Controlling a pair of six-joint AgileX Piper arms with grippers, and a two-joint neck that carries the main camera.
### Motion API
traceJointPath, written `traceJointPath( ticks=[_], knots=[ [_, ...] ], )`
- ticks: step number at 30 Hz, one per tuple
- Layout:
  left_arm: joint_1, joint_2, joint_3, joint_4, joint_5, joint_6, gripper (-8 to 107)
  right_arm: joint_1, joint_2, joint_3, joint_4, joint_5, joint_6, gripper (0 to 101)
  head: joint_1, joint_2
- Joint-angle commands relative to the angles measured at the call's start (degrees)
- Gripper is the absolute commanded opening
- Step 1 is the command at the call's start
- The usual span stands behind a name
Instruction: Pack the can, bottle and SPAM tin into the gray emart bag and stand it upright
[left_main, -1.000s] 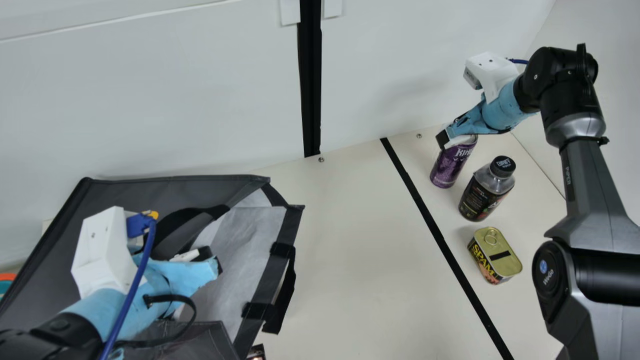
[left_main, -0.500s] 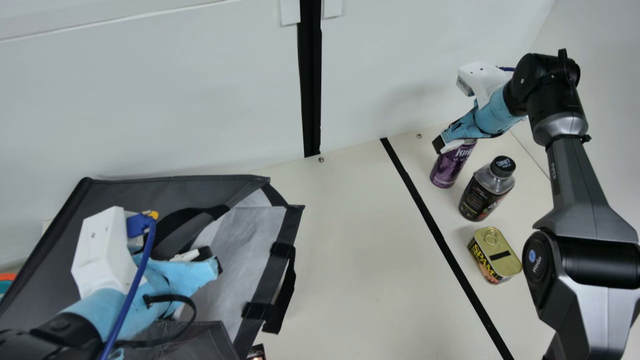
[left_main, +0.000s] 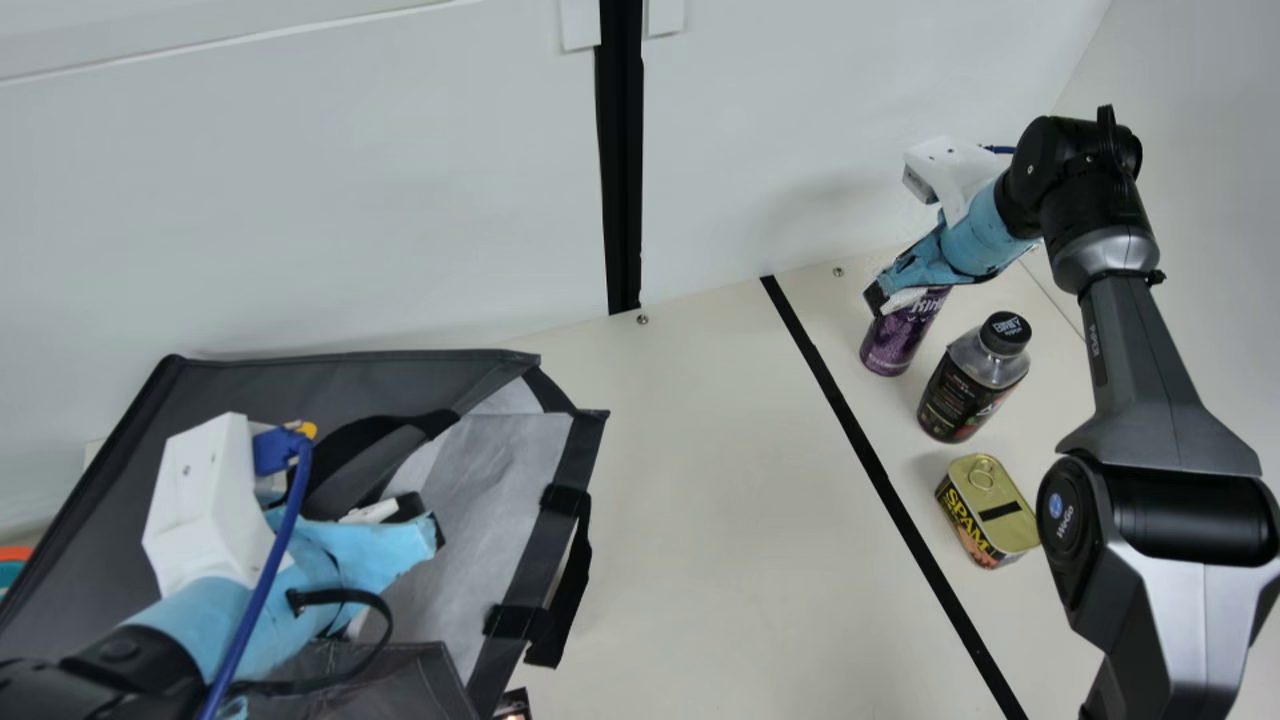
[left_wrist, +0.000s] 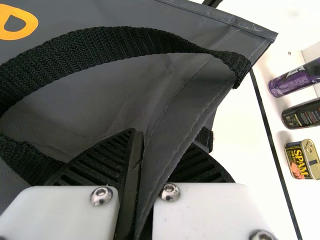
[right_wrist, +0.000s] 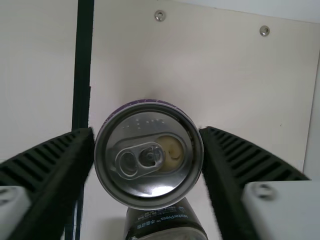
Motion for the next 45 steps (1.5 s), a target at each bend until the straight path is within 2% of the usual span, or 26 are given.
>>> traceJointPath(
  ticks=[1, 7, 8, 17, 26, 33, 45],
  knots=[
    [0.00, 0.00, 0.00, 0.00, 0.00, 0.00, -8, 0.01, 0.05, 0.07, 0.47, 0.03, -0.25, 42, -1.30, -0.14],
    [0.00, 0.00, 0.00, 0.00, 0.00, 0.00, -8, -0.25, -0.07, -0.10, 1.19, 0.03, -1.38, 2, -1.30, -0.14],
    [0.00, 0.00, 0.00, 0.00, 0.00, 0.00, -8, -0.32, -0.17, -0.11, 1.28, 0.03, -1.60, 0, -1.30, -0.14],
    [0.00, 0.00, 0.00, 0.00, 0.00, 0.00, -8, -0.83, -2.05, 0.59, 2.03, 0.03, -4.35, 0, -1.30, -0.14],
    [0.00, 0.00, 0.00, 0.00, 0.00, 0.00, -8, -0.97, -6.29, 4.10, 3.21, 0.03, -7.86, 0, -1.30, -0.14],
    [0.00, 0.00, 0.00, 0.00, 0.00, 0.00, -8, -1.14, -10.34, 8.28, 4.03, 0.03, -10.88, 0, -1.30, -0.14],
    [0.00, 0.00, 0.00, 0.00, 0.00, 0.00, -8, -2.20, -18.48, 18.09, 5.94, 0.03, -18.54, 0, -1.30, -0.14]
  ],
)
